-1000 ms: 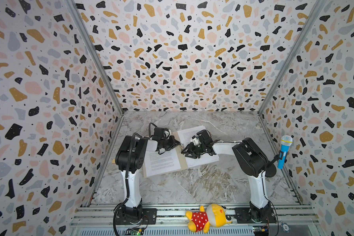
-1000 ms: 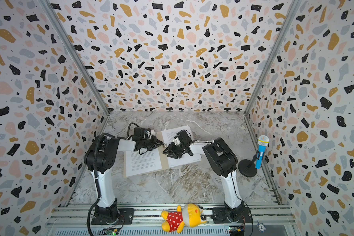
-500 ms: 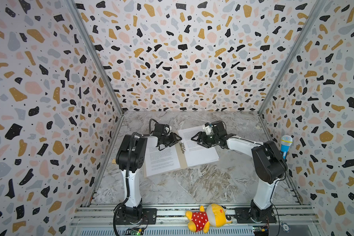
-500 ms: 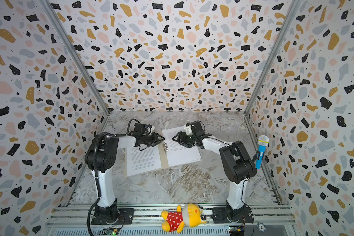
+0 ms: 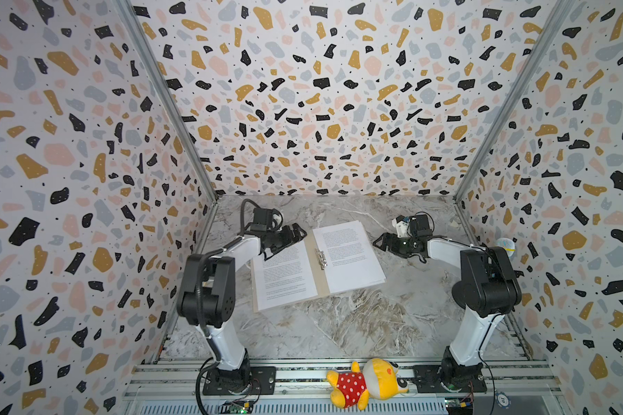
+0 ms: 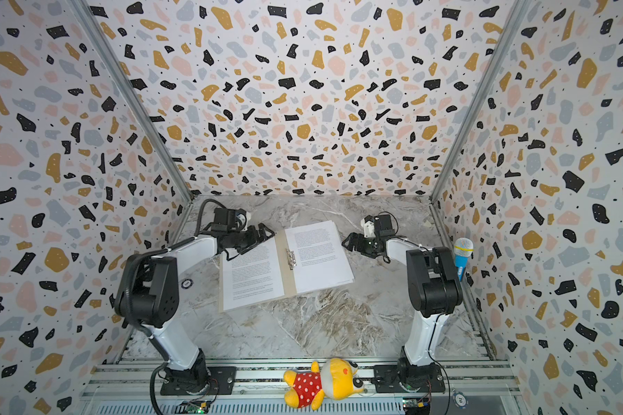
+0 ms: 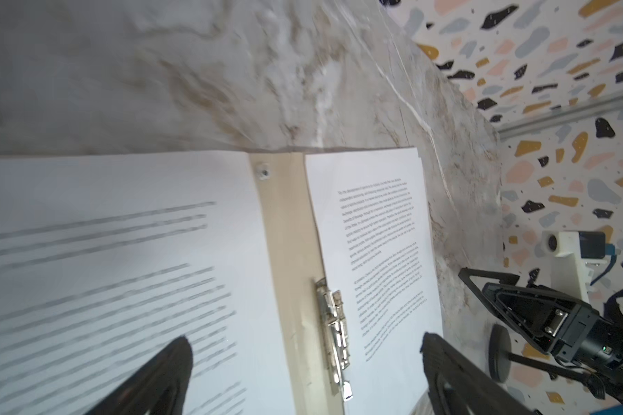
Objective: Put the files into the folder
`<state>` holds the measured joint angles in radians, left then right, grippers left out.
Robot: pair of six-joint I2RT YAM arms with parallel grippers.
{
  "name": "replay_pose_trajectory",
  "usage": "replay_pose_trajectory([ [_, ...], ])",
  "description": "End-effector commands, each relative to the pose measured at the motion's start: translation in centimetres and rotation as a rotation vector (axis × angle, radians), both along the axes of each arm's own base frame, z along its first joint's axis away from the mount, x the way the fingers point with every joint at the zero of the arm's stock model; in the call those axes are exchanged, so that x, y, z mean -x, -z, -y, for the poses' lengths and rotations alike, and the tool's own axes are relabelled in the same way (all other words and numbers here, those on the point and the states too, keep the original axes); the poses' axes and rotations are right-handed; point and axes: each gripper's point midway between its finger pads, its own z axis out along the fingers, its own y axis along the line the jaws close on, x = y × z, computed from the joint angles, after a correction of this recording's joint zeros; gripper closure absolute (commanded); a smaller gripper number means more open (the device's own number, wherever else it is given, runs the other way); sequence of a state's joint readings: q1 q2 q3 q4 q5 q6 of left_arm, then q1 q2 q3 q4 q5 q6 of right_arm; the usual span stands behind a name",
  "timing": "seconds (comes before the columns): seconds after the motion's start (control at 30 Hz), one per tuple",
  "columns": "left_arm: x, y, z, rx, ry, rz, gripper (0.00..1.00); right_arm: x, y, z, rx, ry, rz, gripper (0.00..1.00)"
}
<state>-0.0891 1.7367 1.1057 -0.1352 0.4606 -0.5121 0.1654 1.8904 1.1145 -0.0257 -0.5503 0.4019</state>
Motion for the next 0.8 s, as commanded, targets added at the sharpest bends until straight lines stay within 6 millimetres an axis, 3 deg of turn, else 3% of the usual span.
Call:
replay_pose_trajectory([
  [0.0, 3.5, 3.1, -5.5, -0.136, -0.102, -0.101, 0.00, 0.5, 0.7, -0.9, -0.018, -0.090, 0.011, 0.14],
  [0.17, 7.1, 4.5, -10.4, -0.249, -0.204, -0.139, 0.00, 2.0, 2.3, -0.9, -0.027, -0.096, -0.031, 0.16],
  [0.33, 8.6, 5.4, -12.9, -0.326, -0.288, -0.138, 0.00, 3.5, 3.8, -0.6, -0.017, -0.099, -0.086, 0.17],
  [0.57, 9.4, 8.0, -13.5, -0.343, -0.310, -0.190, 0.00, 4.7, 4.0, -0.7, -0.035, -0.104, -0.114, 0.18],
  [0.77, 10.0, 9.5, -12.6, -0.305, -0.274, -0.214, 0.00, 5.2, 4.2, -0.9, -0.054, -0.107, -0.136, 0.20],
])
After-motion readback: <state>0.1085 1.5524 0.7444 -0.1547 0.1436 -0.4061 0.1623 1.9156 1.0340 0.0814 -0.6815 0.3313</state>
